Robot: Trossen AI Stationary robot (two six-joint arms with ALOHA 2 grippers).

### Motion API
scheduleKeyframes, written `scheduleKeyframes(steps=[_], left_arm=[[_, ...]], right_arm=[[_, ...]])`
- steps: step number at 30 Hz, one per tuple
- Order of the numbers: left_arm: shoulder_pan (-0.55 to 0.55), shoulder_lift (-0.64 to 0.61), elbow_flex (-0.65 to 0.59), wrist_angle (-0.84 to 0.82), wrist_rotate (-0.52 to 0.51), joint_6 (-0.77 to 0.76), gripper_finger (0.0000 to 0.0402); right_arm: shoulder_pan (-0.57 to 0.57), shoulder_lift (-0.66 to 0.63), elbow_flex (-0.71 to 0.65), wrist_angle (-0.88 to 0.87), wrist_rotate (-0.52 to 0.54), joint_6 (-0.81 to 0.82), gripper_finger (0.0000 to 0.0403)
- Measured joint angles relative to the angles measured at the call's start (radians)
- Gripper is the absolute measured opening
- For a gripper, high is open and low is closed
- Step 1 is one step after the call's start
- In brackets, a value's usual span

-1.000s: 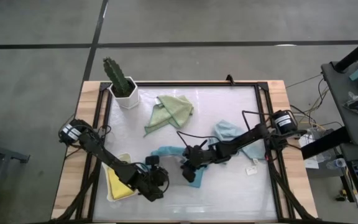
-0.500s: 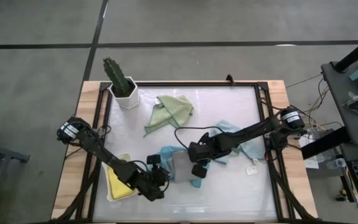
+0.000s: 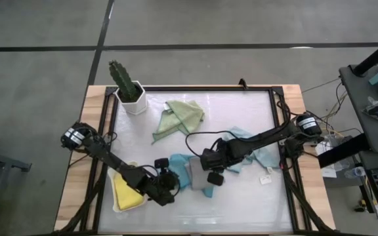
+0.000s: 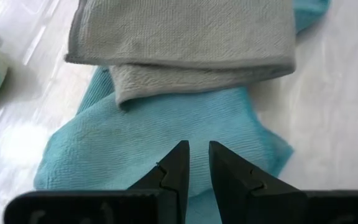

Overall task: Fold microfiber towels
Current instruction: Fold the gray microfiber towel

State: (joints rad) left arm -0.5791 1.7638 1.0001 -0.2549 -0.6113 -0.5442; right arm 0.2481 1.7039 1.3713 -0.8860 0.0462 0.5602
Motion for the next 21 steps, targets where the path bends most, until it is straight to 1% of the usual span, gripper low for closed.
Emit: scheduleKeyframes(steps=[2,8,15,21], left_arm=[[0.005,0.0,-0.007,0.0,0.0,0.0,0.0047],[0.024,0.0,-0.044,-0.03,0.001,-0.026,0.0047],[0.069,0.0,-0.055,-0.2,0.003,-0.142,0.0047],[0.096,-0.033,-0.051,-0.222,0.003,-0.15,0.0047]], right_arm=[[0.0,0.0,0.0,0.0,0.016,0.0,0.0009],[-0.01,0.0,0.0,-0.002,0.018,-0.024,0.0009],[-0.052,0.0,-0.001,-0.026,0.046,-0.075,0.0009],[-0.107,0.001,-0.001,0.011,0.088,-0.166,0.0009]])
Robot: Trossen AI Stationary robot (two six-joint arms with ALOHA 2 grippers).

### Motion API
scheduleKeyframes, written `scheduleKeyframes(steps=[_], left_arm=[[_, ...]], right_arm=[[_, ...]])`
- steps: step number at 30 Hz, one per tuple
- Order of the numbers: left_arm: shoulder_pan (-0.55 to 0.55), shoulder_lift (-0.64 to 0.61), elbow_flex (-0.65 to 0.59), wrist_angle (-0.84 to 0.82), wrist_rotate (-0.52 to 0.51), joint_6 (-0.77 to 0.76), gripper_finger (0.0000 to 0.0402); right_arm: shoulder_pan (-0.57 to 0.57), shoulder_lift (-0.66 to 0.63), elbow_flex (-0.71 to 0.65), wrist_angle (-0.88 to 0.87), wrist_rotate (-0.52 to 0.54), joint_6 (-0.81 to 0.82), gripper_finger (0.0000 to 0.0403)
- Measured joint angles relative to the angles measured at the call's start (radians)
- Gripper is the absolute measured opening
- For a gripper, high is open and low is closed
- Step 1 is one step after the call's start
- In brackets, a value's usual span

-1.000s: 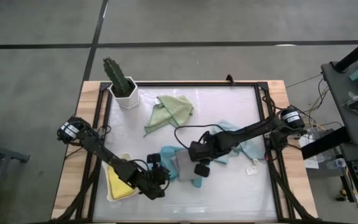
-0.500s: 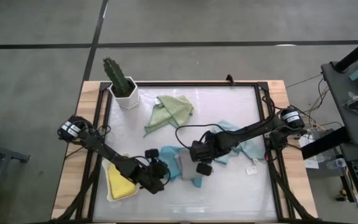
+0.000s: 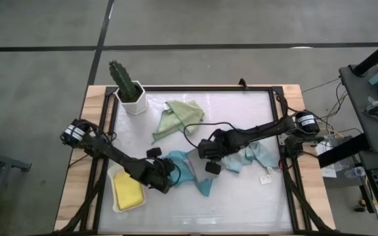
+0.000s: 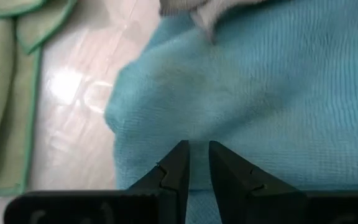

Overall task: Fold microfiber towels
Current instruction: Fold the gray microfiber towel

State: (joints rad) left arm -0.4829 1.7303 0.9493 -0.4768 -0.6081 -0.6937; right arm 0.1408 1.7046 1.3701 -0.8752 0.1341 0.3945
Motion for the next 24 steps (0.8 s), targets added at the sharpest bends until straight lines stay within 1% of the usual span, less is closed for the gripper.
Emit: scheduleKeyframes(steps=[3,10,14,21,24], left_arm=[[0.001,-0.036,0.0,-0.014,-0.001,0.001,0.0047],[0.001,-0.117,0.002,0.006,-0.024,0.029,0.0047],[0.001,-0.138,0.002,0.076,-0.049,0.078,0.0047],[0.001,-0.144,-0.001,0.214,-0.059,0.192,0.0047],[-0.006,-0.138,-0.008,0.334,-0.048,0.332,0.0047]], right_arm=[[-0.016,0.001,0.0,0.025,0.011,-0.076,0.0009],[-0.012,0.058,0.0,0.135,0.049,-0.164,0.0009],[0.001,0.094,0.011,0.133,0.153,-0.162,0.0009],[0.033,0.084,0.038,0.124,0.154,-0.171,0.0009],[0.041,0.063,0.048,0.125,0.154,-0.171,0.0009]])
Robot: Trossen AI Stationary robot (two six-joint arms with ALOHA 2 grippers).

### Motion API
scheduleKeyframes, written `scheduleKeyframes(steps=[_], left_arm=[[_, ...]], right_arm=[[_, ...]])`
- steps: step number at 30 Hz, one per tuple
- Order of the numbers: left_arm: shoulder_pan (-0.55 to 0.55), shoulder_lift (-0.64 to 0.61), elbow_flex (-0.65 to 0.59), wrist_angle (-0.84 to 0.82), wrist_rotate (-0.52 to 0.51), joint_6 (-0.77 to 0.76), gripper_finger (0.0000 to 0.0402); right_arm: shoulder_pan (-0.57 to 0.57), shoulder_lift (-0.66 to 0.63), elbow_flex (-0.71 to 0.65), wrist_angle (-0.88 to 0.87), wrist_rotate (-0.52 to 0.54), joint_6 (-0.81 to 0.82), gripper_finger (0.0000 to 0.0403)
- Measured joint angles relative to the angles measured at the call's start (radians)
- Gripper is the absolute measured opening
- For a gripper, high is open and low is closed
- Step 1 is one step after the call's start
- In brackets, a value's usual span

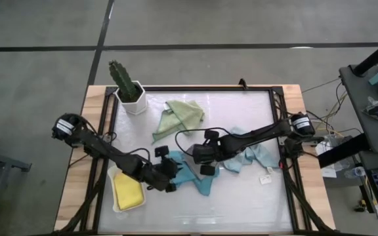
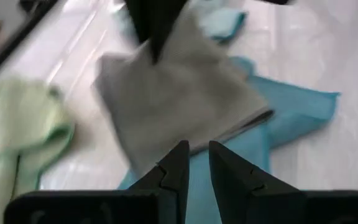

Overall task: Fold microfiber towels
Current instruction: Fold the gray microfiber towel

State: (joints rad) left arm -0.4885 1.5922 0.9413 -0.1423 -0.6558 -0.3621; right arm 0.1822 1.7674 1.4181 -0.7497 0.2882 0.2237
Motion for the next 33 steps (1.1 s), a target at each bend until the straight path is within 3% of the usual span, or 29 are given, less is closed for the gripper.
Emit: scheduleKeyframes(steps=[5,13,18,27,30,33], left_arm=[[0.006,0.037,-0.003,0.091,0.015,0.161,0.007],[0.068,0.111,-0.022,0.09,-0.006,0.169,0.0135],[0.104,0.139,-0.029,0.094,-0.005,0.17,0.015],[0.148,0.139,-0.07,0.148,0.108,0.207,0.0145],[0.149,0.141,-0.078,0.17,0.119,0.216,0.0122],[0.149,0.141,-0.079,0.179,0.128,0.24,0.0074]], right_arm=[[0.013,-0.006,-0.004,0.0,0.0,0.002,0.0009],[0.041,-0.006,-0.022,0.007,-0.003,0.013,0.0013],[0.042,-0.006,-0.025,0.006,-0.004,0.019,0.0056],[0.042,-0.006,-0.025,0.007,-0.003,0.02,0.0152],[0.047,-0.01,-0.026,0.003,0.0,0.035,0.0171],[0.056,-0.026,-0.03,0.002,0.003,0.039,0.0183]])
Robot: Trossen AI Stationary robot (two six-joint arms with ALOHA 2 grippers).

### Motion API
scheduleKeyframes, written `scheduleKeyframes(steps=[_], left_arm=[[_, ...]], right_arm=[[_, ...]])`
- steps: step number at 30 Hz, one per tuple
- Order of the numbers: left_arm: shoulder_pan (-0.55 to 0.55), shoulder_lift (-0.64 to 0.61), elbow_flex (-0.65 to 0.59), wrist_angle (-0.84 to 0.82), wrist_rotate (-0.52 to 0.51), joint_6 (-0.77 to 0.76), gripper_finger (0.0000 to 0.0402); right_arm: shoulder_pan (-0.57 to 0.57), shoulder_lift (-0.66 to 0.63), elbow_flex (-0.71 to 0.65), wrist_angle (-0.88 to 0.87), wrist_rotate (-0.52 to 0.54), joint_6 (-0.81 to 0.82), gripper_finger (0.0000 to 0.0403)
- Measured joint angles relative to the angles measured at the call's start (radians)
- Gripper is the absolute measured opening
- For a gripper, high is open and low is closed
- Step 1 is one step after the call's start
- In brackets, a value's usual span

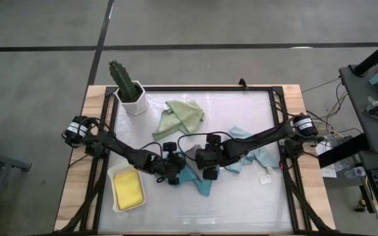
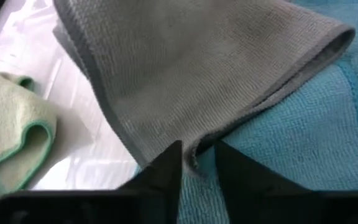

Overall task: Fold microfiber towels
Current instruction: Fold the gray microfiber towel

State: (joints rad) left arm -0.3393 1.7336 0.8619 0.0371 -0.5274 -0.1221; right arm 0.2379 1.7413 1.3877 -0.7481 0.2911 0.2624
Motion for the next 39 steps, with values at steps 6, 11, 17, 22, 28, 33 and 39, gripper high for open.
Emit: scheduleKeyframes(steps=[6,11,17,22,28,33,39], left_arm=[[0.001,-0.013,0.004,0.002,0.002,0.012,0.0005],[0.0,-0.075,0.049,0.004,-0.002,0.08,0.0001],[0.0,-0.17,0.121,-0.001,-0.031,0.137,0.0],[0.002,-0.202,0.188,0.0,-0.066,0.169,0.0],[0.005,-0.23,0.237,-0.005,-0.084,0.27,0.0],[-0.01,-0.244,0.254,-0.004,-0.061,0.365,0.0],[-0.066,-0.259,0.227,-0.115,0.093,0.368,0.0]], right_arm=[[0.038,-0.056,-0.019,-0.013,0.075,0.035,0.0187],[0.076,-0.129,-0.057,-0.005,0.078,0.084,0.0187],[0.126,-0.19,-0.088,0.056,0.076,0.152,0.0202],[0.146,-0.208,-0.087,0.097,0.073,0.141,0.0244],[0.146,-0.225,-0.085,0.11,0.077,0.132,0.0294],[0.154,-0.259,-0.085,0.081,0.076,0.037,0.0312],[0.179,-0.316,-0.103,-0.001,0.075,-0.127,0.031]])
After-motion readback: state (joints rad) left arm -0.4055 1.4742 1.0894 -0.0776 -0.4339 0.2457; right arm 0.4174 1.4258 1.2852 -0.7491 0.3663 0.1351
